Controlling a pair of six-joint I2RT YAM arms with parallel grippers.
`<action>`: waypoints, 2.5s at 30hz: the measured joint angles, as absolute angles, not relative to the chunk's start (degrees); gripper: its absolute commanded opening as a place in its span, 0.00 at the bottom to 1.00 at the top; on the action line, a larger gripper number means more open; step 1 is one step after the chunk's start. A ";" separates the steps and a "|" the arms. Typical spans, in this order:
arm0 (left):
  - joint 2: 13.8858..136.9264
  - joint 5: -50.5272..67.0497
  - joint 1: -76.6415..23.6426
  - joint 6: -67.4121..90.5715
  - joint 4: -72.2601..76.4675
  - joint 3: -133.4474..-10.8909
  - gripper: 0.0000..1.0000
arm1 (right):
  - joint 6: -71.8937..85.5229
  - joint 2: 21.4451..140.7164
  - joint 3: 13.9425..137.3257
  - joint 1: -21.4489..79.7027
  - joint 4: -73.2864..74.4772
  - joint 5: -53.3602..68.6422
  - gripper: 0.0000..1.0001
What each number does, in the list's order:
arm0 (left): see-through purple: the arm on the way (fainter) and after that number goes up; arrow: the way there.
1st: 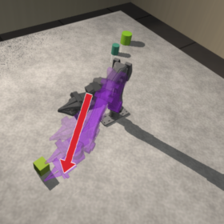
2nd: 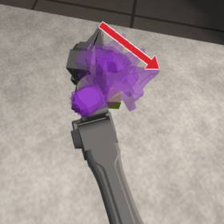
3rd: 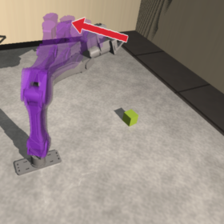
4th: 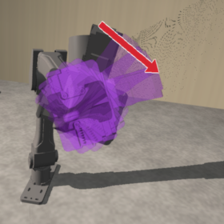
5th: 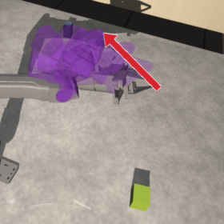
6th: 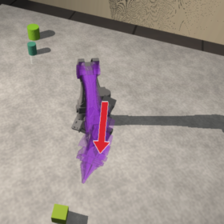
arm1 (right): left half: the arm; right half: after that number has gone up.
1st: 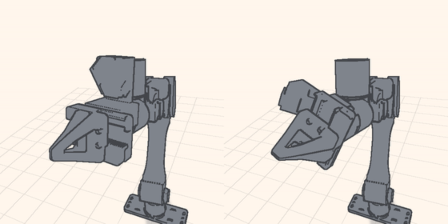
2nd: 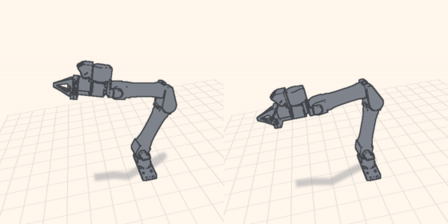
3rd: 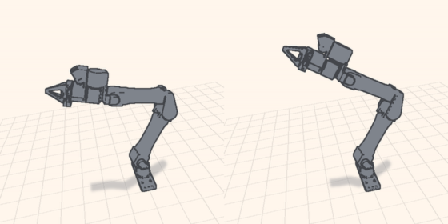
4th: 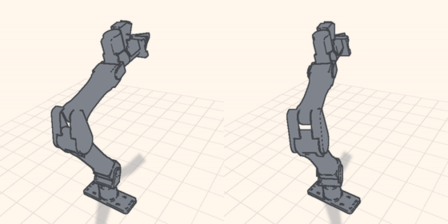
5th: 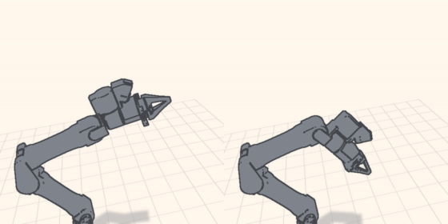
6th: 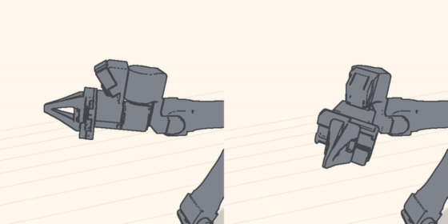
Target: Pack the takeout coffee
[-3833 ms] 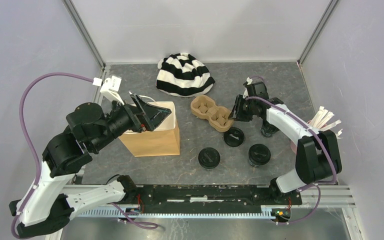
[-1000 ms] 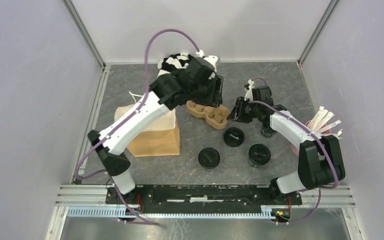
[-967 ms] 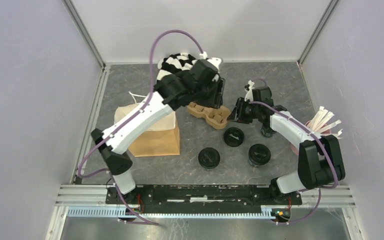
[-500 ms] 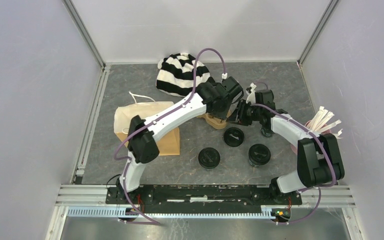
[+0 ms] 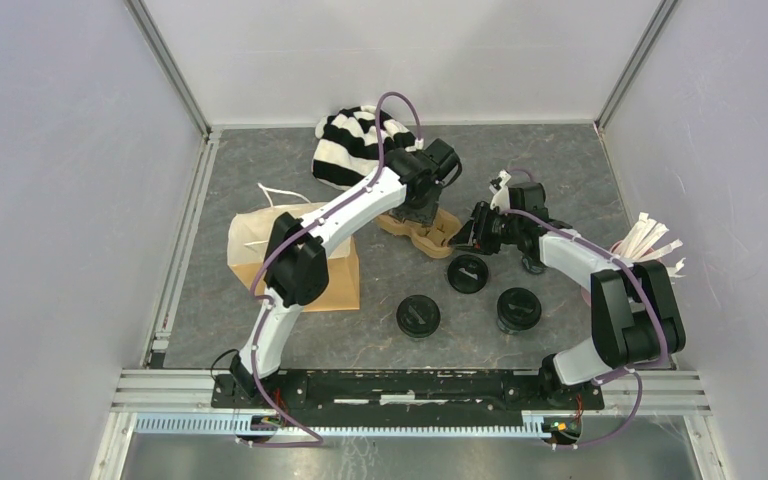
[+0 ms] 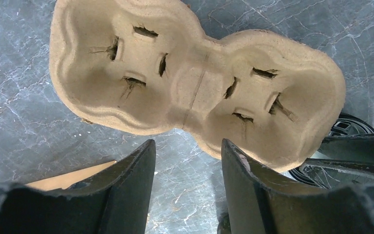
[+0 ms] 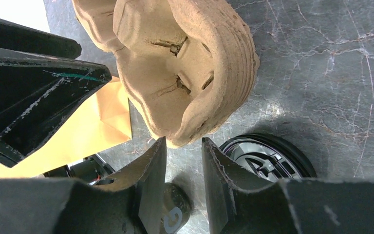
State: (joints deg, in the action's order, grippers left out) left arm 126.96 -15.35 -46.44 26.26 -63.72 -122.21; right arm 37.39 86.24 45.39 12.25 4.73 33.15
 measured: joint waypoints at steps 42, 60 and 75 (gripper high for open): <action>128.86 -13.85 -46.52 26.26 -62.46 -118.63 0.38 | 41.01 86.50 46.04 10.31 3.92 32.32 0.40; 128.84 -13.39 -46.52 26.26 -62.06 -118.32 0.37 | 37.93 89.86 50.72 9.89 5.72 30.87 0.37; 128.84 -13.37 -46.52 26.28 -62.06 -118.32 0.35 | 37.10 89.89 52.34 9.56 6.02 30.70 0.35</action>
State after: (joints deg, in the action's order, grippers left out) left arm 128.84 -13.37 -46.52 26.28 -62.06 -118.32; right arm 37.10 89.89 52.34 9.56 6.02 30.70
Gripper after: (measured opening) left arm 0.359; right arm 0.349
